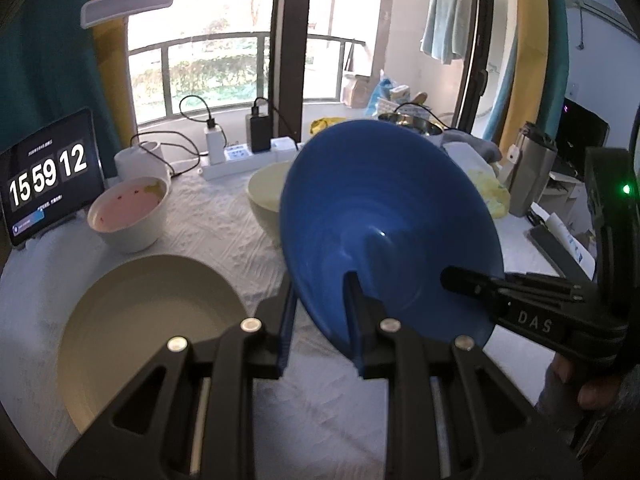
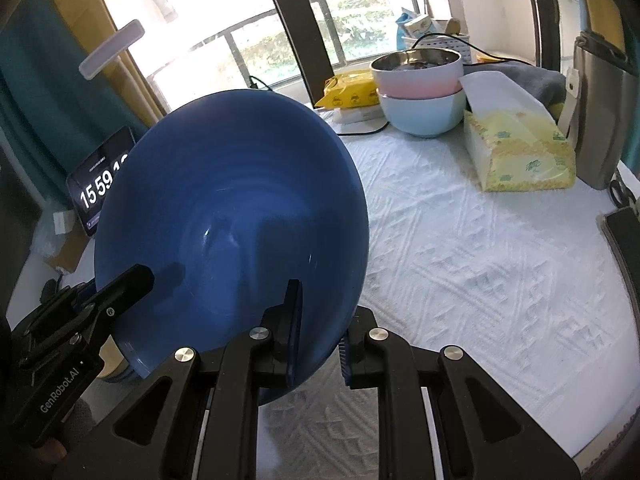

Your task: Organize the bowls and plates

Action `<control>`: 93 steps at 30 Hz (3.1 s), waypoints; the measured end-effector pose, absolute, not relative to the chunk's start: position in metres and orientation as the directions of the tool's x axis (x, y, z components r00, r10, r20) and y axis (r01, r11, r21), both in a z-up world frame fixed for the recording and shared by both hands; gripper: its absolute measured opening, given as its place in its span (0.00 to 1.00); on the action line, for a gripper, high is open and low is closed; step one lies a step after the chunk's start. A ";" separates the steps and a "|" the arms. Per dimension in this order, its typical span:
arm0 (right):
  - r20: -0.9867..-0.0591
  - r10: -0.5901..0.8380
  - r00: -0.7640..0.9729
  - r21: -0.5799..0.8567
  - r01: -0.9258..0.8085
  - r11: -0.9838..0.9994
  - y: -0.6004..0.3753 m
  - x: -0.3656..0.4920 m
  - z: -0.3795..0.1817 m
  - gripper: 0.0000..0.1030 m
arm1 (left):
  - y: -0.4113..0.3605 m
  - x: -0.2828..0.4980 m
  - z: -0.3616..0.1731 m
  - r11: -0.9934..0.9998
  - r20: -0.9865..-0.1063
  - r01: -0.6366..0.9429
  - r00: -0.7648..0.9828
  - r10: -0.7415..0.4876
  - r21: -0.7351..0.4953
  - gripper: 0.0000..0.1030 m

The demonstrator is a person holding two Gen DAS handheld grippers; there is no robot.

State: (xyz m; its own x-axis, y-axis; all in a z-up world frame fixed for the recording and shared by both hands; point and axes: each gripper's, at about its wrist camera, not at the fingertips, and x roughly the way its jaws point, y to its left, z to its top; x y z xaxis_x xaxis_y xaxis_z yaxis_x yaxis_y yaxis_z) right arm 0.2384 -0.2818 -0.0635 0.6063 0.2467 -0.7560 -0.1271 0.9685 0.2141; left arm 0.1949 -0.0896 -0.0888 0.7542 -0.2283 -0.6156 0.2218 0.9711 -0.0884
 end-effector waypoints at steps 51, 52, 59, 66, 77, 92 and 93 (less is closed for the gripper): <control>-0.794 0.198 0.575 0.217 -0.035 0.975 -0.287 0.220 -0.058 0.17 | -0.073 0.180 -0.103 0.964 -0.694 0.234 0.673 -0.255 -0.127 0.29; -0.792 0.199 0.577 0.217 -0.037 0.975 -0.287 0.221 -0.057 0.17 | -0.073 0.180 -0.102 0.964 -0.693 0.233 0.675 -0.254 -0.127 0.29; -0.780 0.194 0.595 0.209 -0.044 0.977 -0.286 0.226 -0.046 0.18 | -0.065 0.185 -0.091 0.967 -0.674 0.219 0.696 -0.247 -0.128 0.29; -0.763 0.190 0.618 0.196 -0.059 0.979 -0.286 0.235 -0.034 0.19 | -0.057 0.192 -0.077 0.973 -0.648 0.198 0.728 -0.225 -0.116 0.30; -0.733 0.207 0.649 0.175 -0.114 0.978 -0.282 0.247 -0.015 0.20 | -0.051 0.209 -0.057 0.977 -0.618 0.182 0.757 -0.212 -0.112 0.32; -0.705 0.208 0.678 0.115 -0.180 0.977 -0.279 0.278 0.004 0.30 | -0.051 0.246 -0.039 0.970 -0.613 0.187 0.751 -0.244 -0.157 0.33; -0.704 0.212 0.677 0.115 -0.186 0.976 -0.279 0.281 0.005 0.30 | -0.051 0.248 -0.038 0.970 -0.612 0.185 0.752 -0.244 -0.159 0.33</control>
State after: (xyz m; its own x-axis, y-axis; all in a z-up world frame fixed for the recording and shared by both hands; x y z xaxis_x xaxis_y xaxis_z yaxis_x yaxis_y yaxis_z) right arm 0.2812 -0.2787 0.0052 0.6774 0.2122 -0.7044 -0.1859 0.9758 0.1152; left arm 0.2479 -0.0515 -0.0384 0.7519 -0.2440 -0.6124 0.1851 0.9698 -0.1591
